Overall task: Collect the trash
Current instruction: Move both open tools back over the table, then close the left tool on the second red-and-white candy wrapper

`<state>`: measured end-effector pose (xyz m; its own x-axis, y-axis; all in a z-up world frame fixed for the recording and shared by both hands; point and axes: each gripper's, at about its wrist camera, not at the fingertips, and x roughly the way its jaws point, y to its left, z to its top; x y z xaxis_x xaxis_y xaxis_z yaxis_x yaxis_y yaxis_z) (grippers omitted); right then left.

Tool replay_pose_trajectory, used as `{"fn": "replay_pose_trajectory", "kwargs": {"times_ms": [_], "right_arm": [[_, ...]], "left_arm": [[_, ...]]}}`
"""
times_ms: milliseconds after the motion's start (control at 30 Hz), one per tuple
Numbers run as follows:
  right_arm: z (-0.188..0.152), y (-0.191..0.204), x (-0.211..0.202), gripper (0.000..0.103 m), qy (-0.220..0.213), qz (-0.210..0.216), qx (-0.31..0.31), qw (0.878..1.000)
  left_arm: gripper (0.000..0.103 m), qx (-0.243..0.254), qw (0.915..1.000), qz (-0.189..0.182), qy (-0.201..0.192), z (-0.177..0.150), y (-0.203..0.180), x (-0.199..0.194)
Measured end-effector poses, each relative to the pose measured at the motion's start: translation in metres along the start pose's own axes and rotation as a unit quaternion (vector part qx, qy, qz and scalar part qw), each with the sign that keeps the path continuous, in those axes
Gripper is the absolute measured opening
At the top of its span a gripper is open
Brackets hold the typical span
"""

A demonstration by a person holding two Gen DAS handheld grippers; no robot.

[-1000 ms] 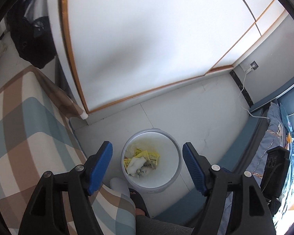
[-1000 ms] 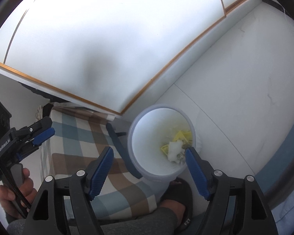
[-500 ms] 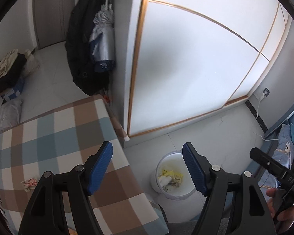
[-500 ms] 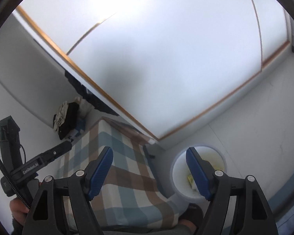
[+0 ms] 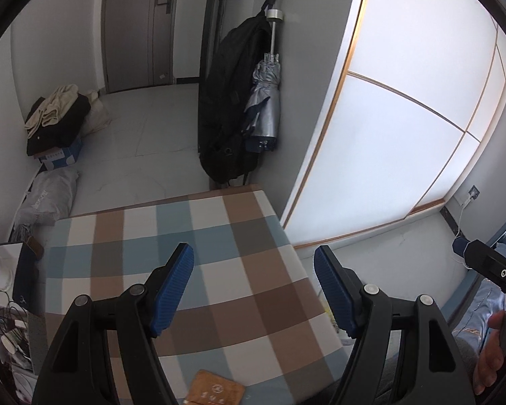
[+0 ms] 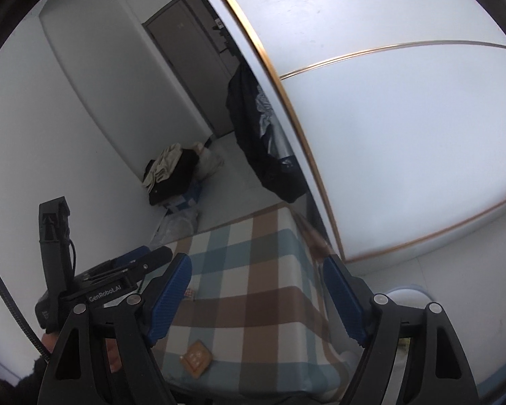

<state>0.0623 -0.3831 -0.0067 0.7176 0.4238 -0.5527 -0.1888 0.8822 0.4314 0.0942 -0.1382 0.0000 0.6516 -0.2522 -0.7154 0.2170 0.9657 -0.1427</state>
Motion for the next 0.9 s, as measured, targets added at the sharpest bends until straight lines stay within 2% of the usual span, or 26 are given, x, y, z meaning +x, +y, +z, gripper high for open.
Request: {"fn": "replay_pose_trajectory", "kwargs": {"times_ms": [167, 400, 567, 700, 900], "right_arm": [[-0.008, 0.03, 0.021, 0.081, 0.009, 0.007, -0.014, 1.0], [-0.023, 0.06, 0.052, 0.083, 0.035, 0.018, -0.022, 0.999], [-0.036, 0.078, 0.083, 0.083, 0.062, 0.022, -0.028, 0.997], [-0.045, 0.082, 0.102, 0.086, 0.075, 0.022, -0.034, 0.996], [-0.05, 0.078, 0.129, 0.086, 0.099, 0.008, -0.033, 0.994]], "left_arm": [[0.071, -0.018, 0.9997, 0.006, 0.015, -0.008, 0.041, -0.001], [0.071, -0.036, 0.9976, 0.004, 0.058, -0.017, 0.102, 0.014], [0.071, -0.036, 0.9947, 0.008, 0.096, -0.025, 0.129, 0.03], [0.071, 0.001, 0.9882, -0.021, 0.152, -0.03, 0.137, 0.053], [0.071, 0.073, 0.9798, -0.037, 0.182, -0.037, 0.141, 0.083]]}}
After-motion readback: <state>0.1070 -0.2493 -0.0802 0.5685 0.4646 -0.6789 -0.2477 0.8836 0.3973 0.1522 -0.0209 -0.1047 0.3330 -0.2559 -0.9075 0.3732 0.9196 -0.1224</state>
